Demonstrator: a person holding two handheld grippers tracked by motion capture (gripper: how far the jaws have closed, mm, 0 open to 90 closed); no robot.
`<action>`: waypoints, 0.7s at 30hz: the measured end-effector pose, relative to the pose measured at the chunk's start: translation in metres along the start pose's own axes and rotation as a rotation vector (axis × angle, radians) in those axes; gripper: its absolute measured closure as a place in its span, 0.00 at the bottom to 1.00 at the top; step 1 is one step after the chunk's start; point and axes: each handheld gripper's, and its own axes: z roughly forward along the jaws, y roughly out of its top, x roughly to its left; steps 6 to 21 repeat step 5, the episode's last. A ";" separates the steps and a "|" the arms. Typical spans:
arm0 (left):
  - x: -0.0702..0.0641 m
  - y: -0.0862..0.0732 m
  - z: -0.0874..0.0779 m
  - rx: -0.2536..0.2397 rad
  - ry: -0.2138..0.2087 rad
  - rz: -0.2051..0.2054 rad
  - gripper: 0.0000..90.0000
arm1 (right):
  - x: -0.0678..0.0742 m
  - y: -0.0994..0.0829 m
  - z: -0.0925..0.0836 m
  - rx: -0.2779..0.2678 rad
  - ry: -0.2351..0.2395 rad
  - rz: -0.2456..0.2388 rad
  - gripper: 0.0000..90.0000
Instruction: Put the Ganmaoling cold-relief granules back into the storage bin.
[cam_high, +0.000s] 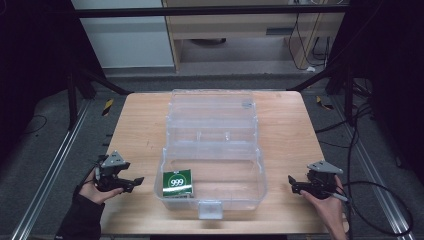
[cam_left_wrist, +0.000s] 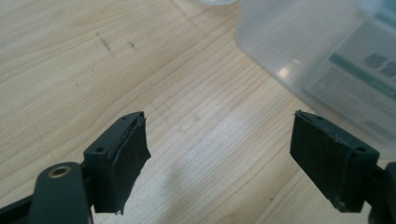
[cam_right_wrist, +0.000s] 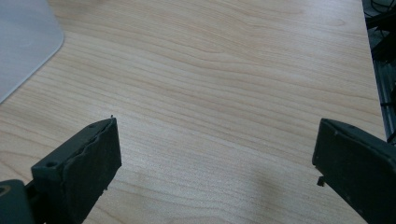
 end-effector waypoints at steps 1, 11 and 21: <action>0.001 -0.003 0.002 0.006 0.022 -0.015 0.20 | 0.000 0.000 0.000 0.002 0.001 0.001 0.02; 0.004 -0.005 0.005 0.005 0.047 -0.039 0.20 | 0.000 0.000 0.000 0.003 -0.001 -0.001 0.02; 0.004 -0.005 0.005 0.005 0.047 -0.039 0.20 | 0.000 0.000 0.000 0.003 -0.001 -0.001 0.02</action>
